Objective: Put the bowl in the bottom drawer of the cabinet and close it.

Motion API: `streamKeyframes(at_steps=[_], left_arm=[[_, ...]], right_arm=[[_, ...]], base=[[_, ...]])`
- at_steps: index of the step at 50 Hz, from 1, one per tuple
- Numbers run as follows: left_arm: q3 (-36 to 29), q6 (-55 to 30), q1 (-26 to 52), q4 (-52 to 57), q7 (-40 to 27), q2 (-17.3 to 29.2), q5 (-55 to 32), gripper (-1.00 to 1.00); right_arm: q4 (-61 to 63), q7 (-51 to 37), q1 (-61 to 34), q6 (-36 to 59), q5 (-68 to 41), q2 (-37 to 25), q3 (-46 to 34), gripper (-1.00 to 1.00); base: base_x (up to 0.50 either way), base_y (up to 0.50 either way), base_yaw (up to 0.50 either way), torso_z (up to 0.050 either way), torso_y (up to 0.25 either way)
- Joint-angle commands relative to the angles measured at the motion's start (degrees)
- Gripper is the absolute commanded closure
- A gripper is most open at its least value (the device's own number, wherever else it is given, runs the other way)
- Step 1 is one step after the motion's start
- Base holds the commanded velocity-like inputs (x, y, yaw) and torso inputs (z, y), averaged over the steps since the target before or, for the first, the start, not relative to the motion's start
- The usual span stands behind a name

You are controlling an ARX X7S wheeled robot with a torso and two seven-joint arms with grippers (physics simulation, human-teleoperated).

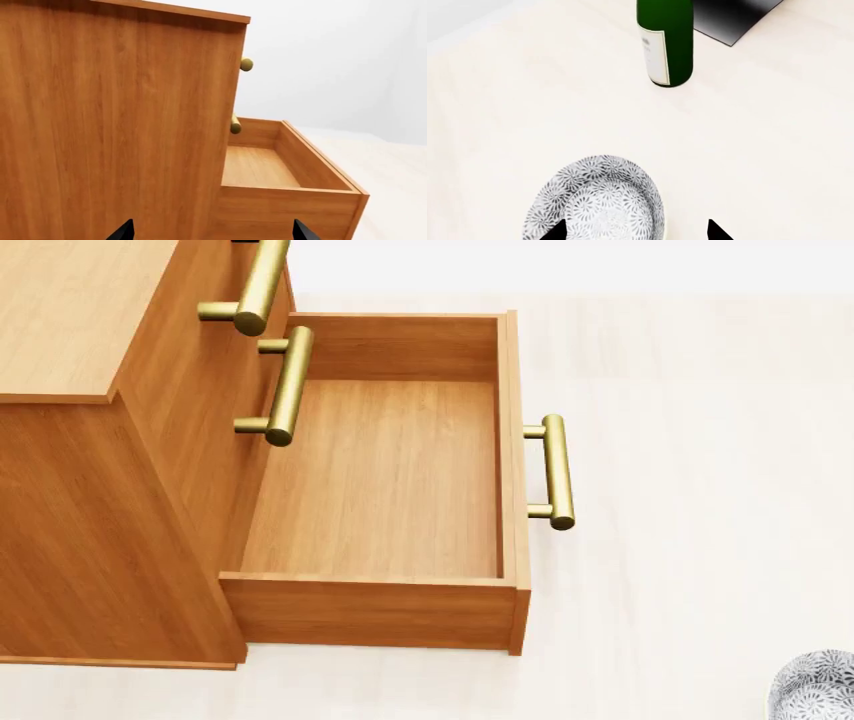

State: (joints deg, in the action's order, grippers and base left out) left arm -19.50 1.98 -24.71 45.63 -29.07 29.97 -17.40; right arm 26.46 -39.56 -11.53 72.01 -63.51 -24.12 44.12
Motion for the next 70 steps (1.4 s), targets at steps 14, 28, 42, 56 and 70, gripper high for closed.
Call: streamKeyframes(at_steps=[14,28,42,56,70], left_arm=[[-0.3,0.9,0.1,-1.2,0.0,0.1,0.0,-1.0],[-0.6,0.8,0.1,-1.1,-0.3,0.2,0.0,-1.0],[-0.9,1.0,0.4,-1.7,-0.3,0.2,0.0,-1.0],[-1.2,1.4,0.6,-2.2,-0.3,0.2,0.0,-1.0],[-1.4,1.7,0.8,-2.9,-0.3,0.3,-0.1,-1.0]], right_arm=[[-6.4,3.1,-1.7,-5.5,5.7,0.9,-6.6,-1.0],[-8.1,3.4,-2.3,-6.4,6.3,0.9,-7.4,-1.0],[-9.7,3.8,-2.7,-7.5,7.1,0.8,-8.5,-1.0],[-10.6,3.8,-2.7,-7.9,7.3,0.7,-8.8,-1.0],[-11.9,4.8,-1.7,-9.8,8.6,1.0,-9.7,-1.0]], base=[[0.0,0.0,0.0,0.0,0.0],[0.0,0.0,0.0,0.0,0.0],[0.0,0.0,0.0,0.0,0.0],[0.0,0.0,0.0,0.0,0.0],[0.0,0.0,0.0,0.0,0.0]])
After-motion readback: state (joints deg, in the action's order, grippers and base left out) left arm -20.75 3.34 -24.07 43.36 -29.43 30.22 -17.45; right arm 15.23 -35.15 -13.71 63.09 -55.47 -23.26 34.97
